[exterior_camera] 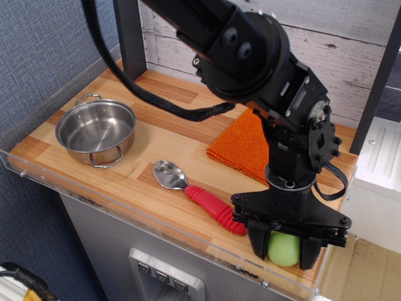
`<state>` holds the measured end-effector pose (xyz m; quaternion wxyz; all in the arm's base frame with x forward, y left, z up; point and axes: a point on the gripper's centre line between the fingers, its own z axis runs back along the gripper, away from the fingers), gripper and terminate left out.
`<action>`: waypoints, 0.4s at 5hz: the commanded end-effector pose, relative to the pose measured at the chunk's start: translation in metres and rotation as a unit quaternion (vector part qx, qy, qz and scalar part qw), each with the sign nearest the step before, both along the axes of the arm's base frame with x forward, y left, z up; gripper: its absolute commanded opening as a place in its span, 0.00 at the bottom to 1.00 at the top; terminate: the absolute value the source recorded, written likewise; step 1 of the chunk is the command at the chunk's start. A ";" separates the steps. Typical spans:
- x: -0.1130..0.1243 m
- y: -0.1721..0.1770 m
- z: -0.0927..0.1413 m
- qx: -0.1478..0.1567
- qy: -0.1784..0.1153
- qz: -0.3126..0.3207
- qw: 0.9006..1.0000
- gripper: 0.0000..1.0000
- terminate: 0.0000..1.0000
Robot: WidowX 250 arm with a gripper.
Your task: Place the green vegetable on the orange cloth.
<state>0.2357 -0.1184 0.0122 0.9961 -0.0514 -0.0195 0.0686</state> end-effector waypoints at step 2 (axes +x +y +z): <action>0.026 0.018 0.042 -0.005 -0.072 0.041 0.997 0.00 0.00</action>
